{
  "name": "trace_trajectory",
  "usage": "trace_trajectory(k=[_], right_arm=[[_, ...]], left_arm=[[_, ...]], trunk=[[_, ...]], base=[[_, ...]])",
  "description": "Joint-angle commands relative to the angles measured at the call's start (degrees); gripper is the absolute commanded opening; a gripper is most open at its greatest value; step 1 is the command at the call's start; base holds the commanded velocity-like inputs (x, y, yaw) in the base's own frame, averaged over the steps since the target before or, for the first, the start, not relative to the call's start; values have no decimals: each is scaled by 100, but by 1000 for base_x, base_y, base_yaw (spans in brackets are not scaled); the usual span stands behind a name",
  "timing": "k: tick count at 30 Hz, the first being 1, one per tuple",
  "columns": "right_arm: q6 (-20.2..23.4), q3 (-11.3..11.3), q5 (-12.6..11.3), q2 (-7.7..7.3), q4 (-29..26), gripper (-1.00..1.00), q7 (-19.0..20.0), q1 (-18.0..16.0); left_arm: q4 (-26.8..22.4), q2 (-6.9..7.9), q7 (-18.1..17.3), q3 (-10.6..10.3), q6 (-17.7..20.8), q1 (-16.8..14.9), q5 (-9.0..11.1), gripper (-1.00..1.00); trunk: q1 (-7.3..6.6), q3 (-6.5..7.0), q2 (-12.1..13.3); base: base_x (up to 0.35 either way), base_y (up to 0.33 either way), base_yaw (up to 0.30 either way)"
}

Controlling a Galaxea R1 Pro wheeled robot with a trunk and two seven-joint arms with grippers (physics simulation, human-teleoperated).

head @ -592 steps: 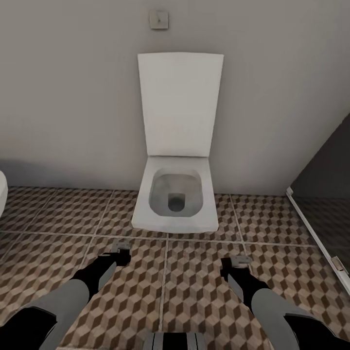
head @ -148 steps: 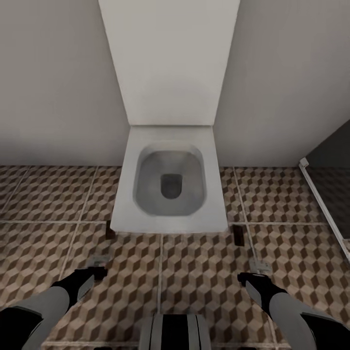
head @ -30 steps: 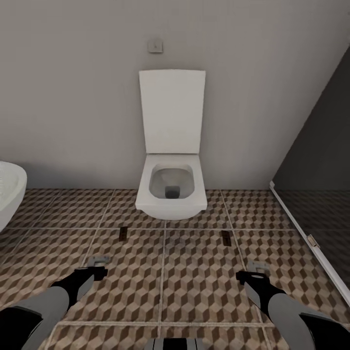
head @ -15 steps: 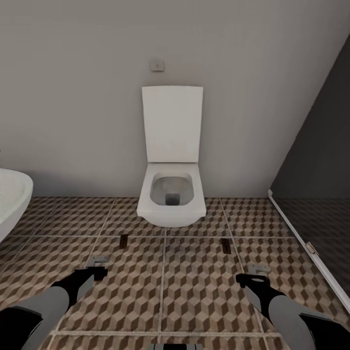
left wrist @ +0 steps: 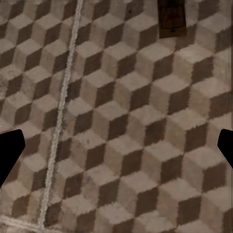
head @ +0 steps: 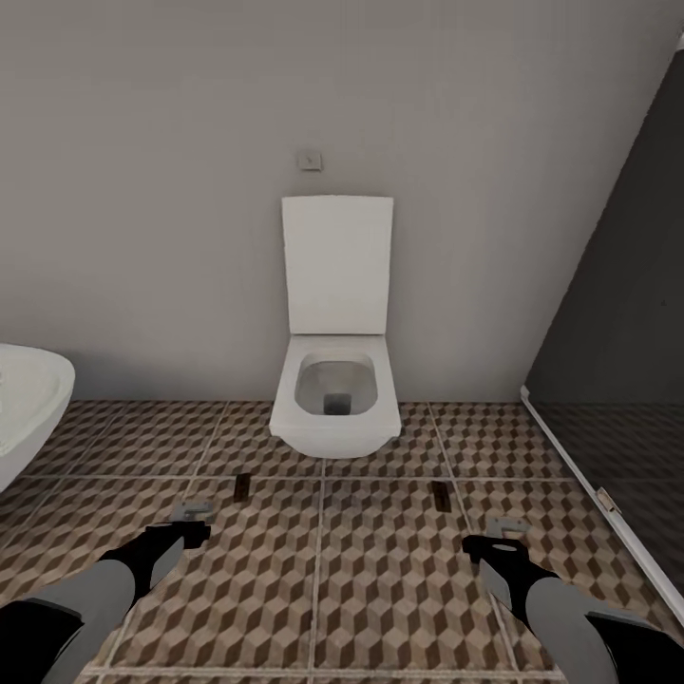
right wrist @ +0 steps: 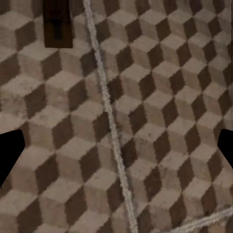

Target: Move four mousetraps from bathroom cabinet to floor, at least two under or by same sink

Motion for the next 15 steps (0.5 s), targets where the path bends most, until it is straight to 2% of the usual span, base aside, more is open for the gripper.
trace_trajectory(k=[1, 15], right_arm=[[2, -49, 59, 1, 0, 100, -12, -3], [16, -49, 59, 0, 3, 100, -13, -3]], left_arm=[[-17, 3, 26, -49, 37, 1, 52, 100], [-17, 1, 26, -49, 37, 1, 49, 100]], trunk=[[-3, 18, 0], [-40, 328, 19]], base=[[0, 0, 0], [0, 0, 0]])
